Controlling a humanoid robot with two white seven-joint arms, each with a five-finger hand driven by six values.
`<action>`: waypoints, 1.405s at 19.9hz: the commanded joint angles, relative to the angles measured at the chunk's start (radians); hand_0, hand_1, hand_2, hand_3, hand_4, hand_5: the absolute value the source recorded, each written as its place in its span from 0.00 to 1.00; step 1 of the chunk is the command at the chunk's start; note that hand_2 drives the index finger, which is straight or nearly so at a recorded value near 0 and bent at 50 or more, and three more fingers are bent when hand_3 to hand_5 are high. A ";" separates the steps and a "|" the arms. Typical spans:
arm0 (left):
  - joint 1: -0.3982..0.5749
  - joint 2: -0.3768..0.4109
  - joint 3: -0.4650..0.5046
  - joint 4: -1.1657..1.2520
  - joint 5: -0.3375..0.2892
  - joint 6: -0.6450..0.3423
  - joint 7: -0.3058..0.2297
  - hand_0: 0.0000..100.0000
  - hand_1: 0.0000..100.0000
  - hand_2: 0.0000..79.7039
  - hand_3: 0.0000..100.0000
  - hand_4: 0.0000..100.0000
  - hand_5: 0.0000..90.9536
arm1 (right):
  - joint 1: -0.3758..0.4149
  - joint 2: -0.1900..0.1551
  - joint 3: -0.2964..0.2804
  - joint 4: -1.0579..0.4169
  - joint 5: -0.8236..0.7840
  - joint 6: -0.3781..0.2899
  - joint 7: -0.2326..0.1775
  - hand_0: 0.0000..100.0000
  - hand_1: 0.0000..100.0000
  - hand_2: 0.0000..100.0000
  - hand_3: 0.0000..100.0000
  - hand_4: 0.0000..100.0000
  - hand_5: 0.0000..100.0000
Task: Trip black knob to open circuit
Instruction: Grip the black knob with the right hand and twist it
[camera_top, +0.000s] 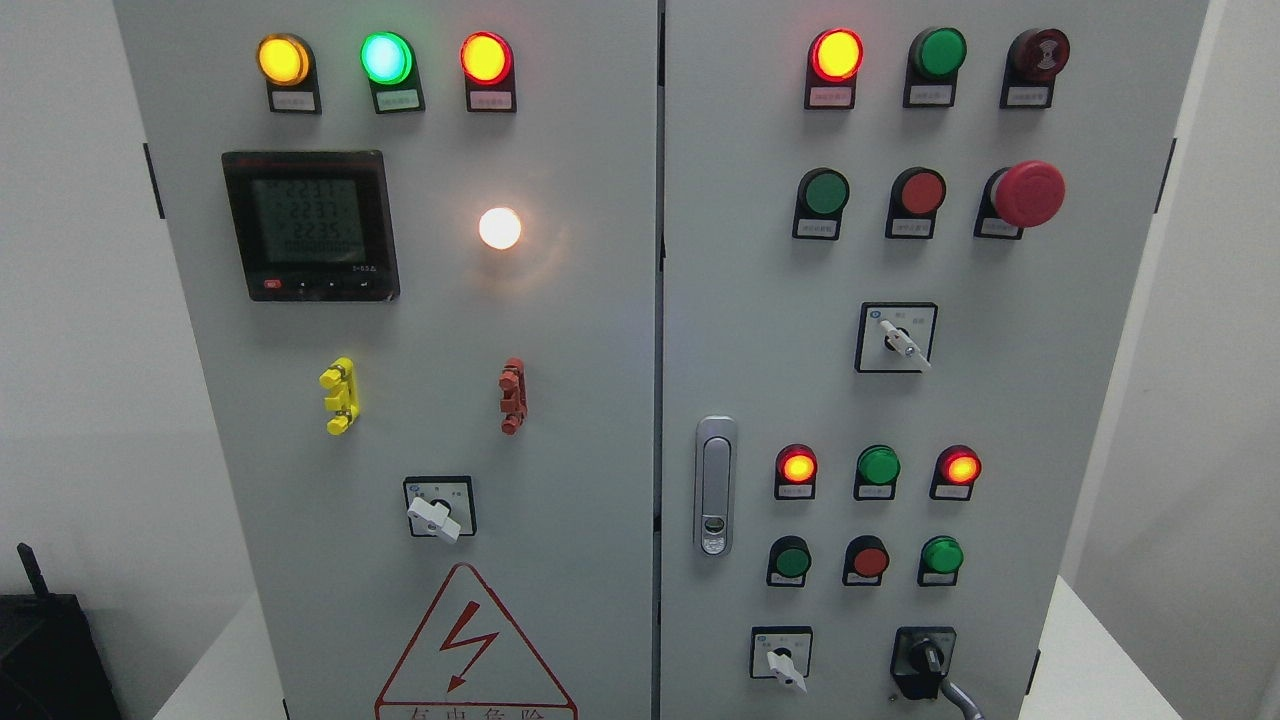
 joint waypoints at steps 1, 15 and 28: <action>0.000 0.000 -0.001 -0.016 0.000 0.000 0.000 0.12 0.39 0.00 0.00 0.00 0.00 | 0.002 0.008 0.022 -0.007 0.003 -0.004 -0.006 0.00 0.00 0.00 1.00 0.96 0.97; 0.000 0.000 -0.001 -0.016 0.000 0.000 0.000 0.12 0.39 0.00 0.00 0.00 0.00 | 0.009 0.008 0.038 -0.015 0.003 -0.004 -0.006 0.00 0.00 0.00 1.00 0.97 0.97; 0.000 0.000 -0.001 -0.016 0.000 0.000 0.000 0.12 0.39 0.00 0.00 0.00 0.00 | 0.005 0.008 0.044 -0.014 0.004 -0.003 -0.006 0.00 0.00 0.00 1.00 0.97 0.97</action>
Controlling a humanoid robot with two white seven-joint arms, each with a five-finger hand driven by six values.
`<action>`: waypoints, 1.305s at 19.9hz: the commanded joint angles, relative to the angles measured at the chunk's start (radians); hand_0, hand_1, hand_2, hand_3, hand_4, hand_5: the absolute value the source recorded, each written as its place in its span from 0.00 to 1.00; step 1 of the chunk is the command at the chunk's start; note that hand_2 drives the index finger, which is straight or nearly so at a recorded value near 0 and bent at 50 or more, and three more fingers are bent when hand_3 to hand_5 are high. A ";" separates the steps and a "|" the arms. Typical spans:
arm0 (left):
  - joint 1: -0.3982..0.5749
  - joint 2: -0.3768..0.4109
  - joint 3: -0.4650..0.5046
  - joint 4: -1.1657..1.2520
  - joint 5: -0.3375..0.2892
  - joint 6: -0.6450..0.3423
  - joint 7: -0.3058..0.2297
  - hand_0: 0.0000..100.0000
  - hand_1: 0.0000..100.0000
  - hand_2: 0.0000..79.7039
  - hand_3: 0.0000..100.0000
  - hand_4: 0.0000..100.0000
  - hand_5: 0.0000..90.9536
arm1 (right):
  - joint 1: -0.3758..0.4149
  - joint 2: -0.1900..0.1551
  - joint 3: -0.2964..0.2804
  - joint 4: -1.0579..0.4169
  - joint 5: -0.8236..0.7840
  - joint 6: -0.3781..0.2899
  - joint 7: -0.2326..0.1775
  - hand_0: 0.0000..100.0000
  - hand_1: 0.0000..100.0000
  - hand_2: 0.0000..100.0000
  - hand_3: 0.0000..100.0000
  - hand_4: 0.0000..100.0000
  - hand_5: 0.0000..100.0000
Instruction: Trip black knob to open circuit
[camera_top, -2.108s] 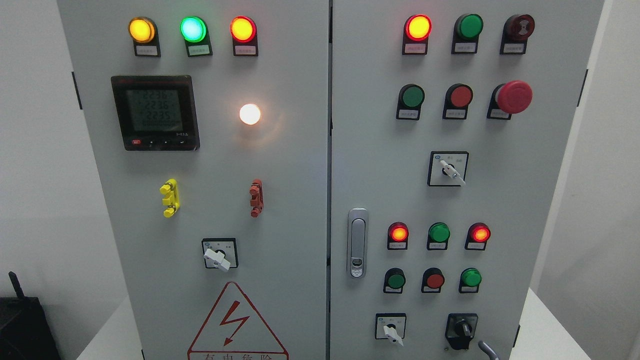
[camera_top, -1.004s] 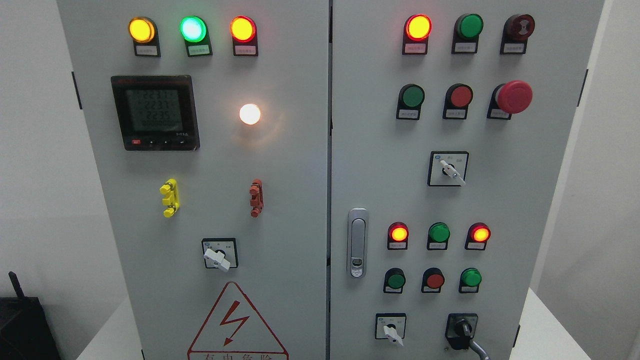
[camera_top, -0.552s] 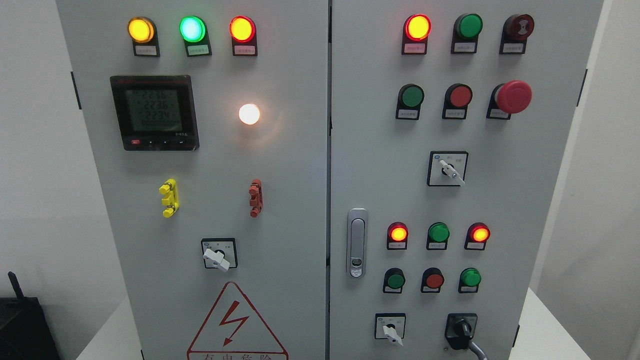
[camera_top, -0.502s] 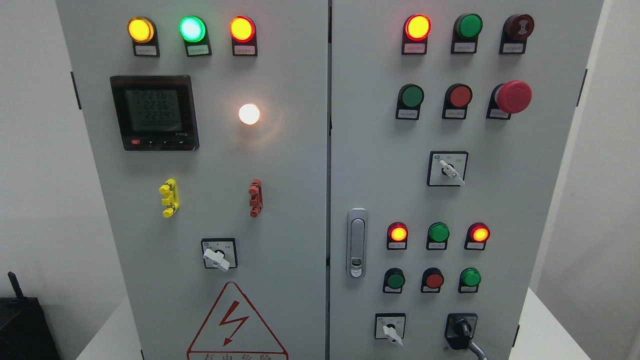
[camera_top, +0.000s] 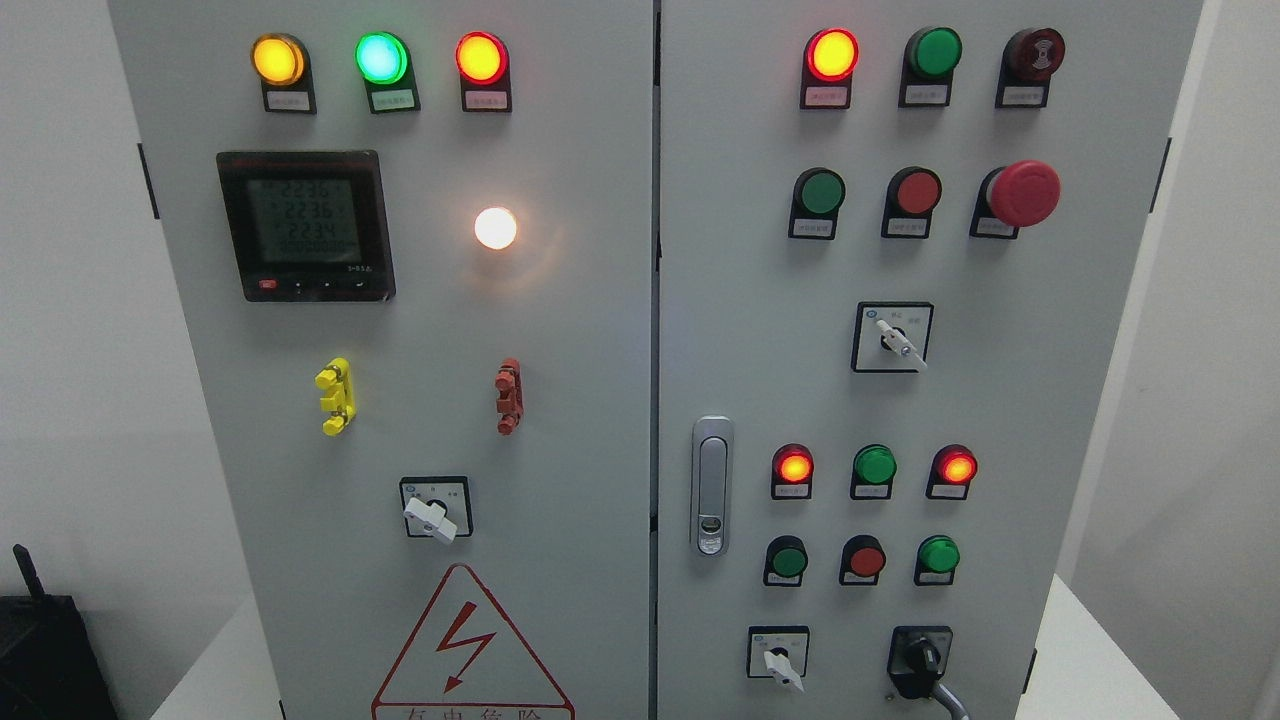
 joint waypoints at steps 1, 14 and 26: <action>0.000 0.000 -0.001 -0.016 0.000 0.000 0.000 0.12 0.39 0.00 0.00 0.00 0.00 | -0.003 0.008 0.007 -0.001 0.000 -0.001 0.007 0.00 0.00 0.00 1.00 0.97 0.97; 0.000 0.002 0.001 -0.016 0.000 0.000 0.000 0.12 0.39 0.00 0.00 0.00 0.00 | -0.009 0.006 0.009 -0.003 0.000 -0.001 -0.004 0.00 0.00 0.00 1.00 0.97 0.97; 0.000 0.000 -0.001 -0.016 0.000 0.000 0.000 0.12 0.39 0.00 0.00 0.00 0.00 | -0.013 0.009 0.013 -0.004 0.000 -0.004 -0.010 0.00 0.00 0.01 1.00 0.97 0.97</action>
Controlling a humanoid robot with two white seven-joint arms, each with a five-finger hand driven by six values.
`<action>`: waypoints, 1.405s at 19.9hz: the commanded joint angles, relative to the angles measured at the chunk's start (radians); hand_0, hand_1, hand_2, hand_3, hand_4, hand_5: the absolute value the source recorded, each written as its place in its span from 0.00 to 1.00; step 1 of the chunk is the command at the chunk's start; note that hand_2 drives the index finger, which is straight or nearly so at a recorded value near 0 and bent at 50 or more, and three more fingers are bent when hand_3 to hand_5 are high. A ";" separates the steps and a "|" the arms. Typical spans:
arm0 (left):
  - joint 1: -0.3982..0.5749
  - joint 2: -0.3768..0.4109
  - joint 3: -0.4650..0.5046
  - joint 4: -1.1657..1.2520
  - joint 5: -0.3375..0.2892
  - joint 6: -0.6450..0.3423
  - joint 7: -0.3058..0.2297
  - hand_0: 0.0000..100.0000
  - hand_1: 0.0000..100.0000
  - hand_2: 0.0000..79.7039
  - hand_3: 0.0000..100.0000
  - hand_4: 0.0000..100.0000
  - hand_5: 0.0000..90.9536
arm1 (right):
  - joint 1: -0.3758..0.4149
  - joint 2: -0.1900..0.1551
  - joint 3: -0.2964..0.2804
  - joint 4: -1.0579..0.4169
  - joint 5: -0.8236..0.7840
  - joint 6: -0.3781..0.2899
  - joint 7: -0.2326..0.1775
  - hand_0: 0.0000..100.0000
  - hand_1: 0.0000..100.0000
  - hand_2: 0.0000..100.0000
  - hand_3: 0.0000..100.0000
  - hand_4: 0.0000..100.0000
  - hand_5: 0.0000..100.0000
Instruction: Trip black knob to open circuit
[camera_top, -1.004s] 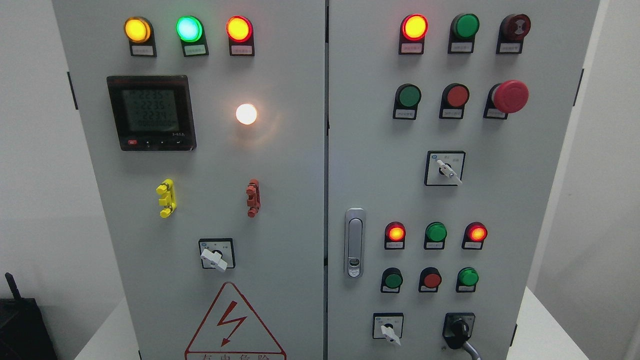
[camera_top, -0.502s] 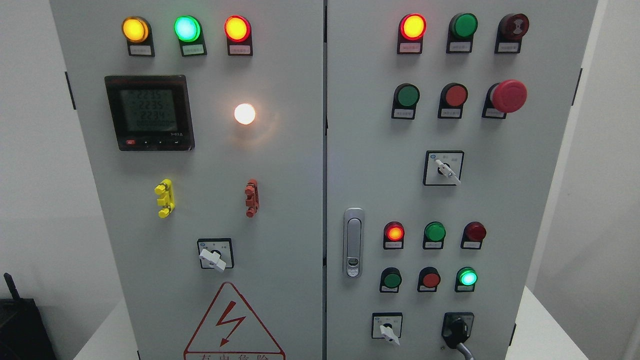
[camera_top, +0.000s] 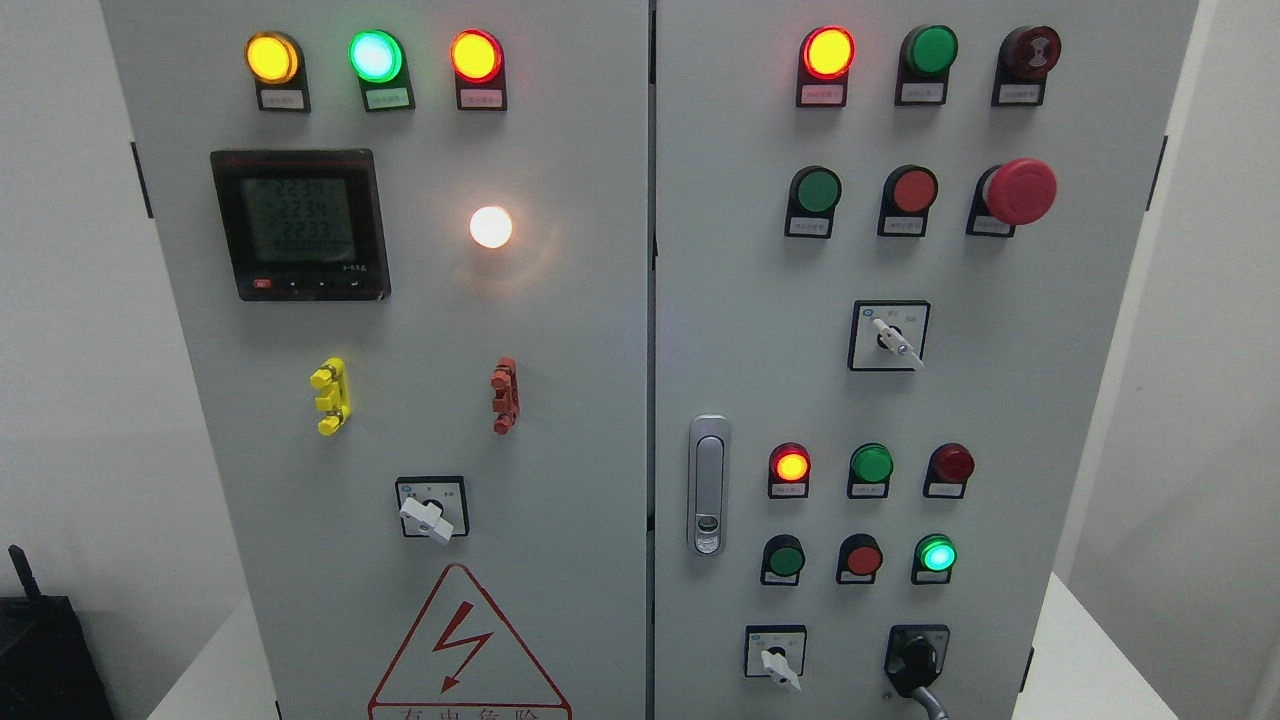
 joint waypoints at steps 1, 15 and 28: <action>0.000 0.000 0.001 -0.016 0.000 0.000 0.000 0.12 0.39 0.00 0.00 0.00 0.00 | 0.000 0.009 -0.023 -0.003 -0.001 -0.006 -0.002 0.00 0.00 0.01 1.00 0.97 0.97; 0.000 0.000 -0.001 -0.016 0.000 0.000 0.000 0.12 0.39 0.00 0.00 0.00 0.00 | 0.007 0.008 -0.026 -0.009 -0.001 -0.007 -0.002 0.00 0.00 0.01 1.00 0.97 0.97; 0.000 0.000 -0.001 -0.016 0.000 0.000 0.000 0.12 0.39 0.00 0.00 0.00 0.00 | 0.015 -0.001 -0.041 -0.009 -0.002 -0.007 -0.002 0.00 0.00 0.02 1.00 0.97 0.97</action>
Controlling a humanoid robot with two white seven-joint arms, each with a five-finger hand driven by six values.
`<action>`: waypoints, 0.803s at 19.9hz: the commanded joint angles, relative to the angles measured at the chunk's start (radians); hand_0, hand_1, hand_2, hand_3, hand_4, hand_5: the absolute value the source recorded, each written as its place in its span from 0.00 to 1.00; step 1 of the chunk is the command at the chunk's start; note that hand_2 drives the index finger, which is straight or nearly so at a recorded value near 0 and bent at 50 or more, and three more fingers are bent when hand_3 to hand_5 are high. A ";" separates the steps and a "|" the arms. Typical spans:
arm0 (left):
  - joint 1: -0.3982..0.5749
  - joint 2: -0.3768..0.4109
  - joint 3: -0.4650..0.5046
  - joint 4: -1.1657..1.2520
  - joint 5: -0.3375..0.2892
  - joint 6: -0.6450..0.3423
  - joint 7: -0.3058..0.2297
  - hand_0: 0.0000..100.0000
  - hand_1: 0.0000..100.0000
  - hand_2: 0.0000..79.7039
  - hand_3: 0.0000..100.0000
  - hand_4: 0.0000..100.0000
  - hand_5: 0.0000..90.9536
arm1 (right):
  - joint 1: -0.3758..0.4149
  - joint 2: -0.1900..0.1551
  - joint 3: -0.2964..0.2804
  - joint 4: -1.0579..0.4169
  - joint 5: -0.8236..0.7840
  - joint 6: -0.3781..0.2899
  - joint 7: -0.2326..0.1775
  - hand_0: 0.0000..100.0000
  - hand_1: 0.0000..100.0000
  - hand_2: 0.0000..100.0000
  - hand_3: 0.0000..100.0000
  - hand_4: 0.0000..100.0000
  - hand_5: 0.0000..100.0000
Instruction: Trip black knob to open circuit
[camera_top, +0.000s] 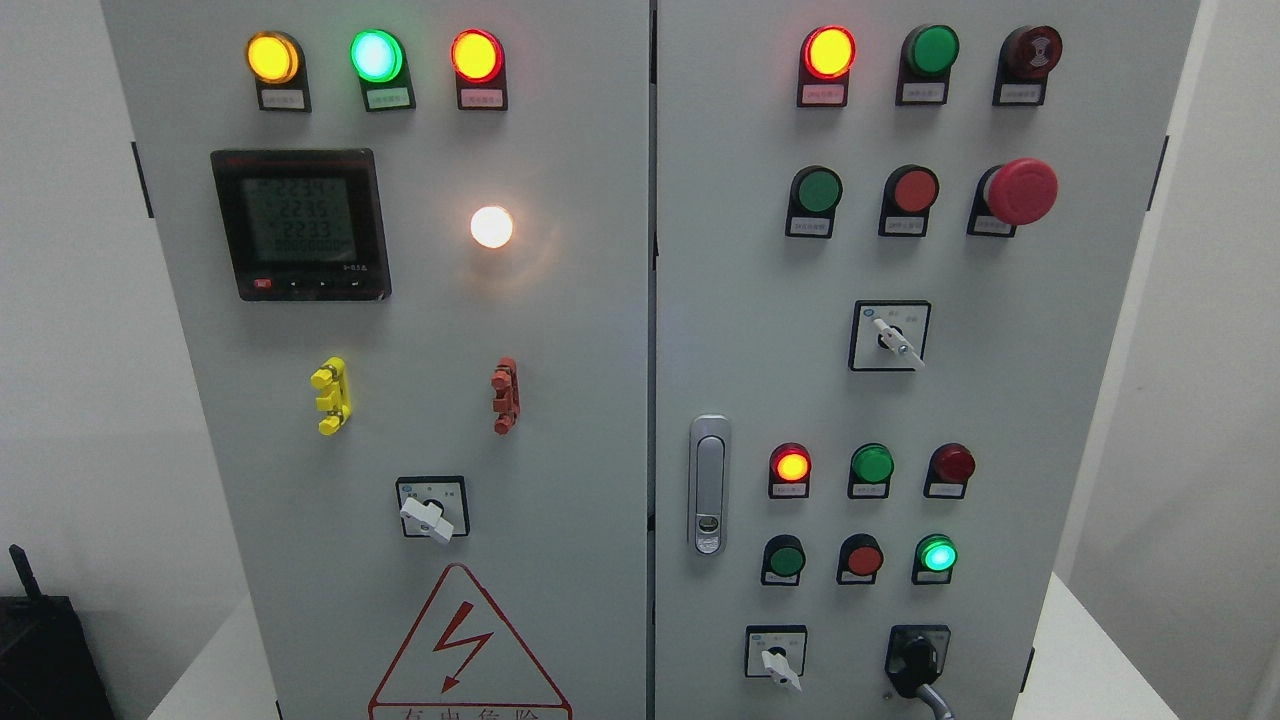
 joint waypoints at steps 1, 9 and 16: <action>0.000 0.000 -0.001 -0.016 0.000 0.000 0.000 0.12 0.39 0.00 0.00 0.00 0.00 | 0.008 -0.002 -0.025 -0.001 -0.001 0.004 0.002 0.00 0.00 0.02 1.00 0.97 0.97; 0.000 0.000 -0.001 -0.016 0.000 0.000 0.000 0.12 0.39 0.00 0.00 0.00 0.00 | 0.008 -0.005 -0.040 0.001 -0.006 0.005 0.004 0.00 0.00 0.02 1.00 0.97 0.98; 0.000 0.000 -0.001 -0.016 0.000 0.000 0.000 0.12 0.39 0.00 0.00 0.00 0.00 | 0.026 -0.006 -0.041 -0.015 -0.007 0.004 0.002 0.00 0.00 0.02 1.00 0.97 0.97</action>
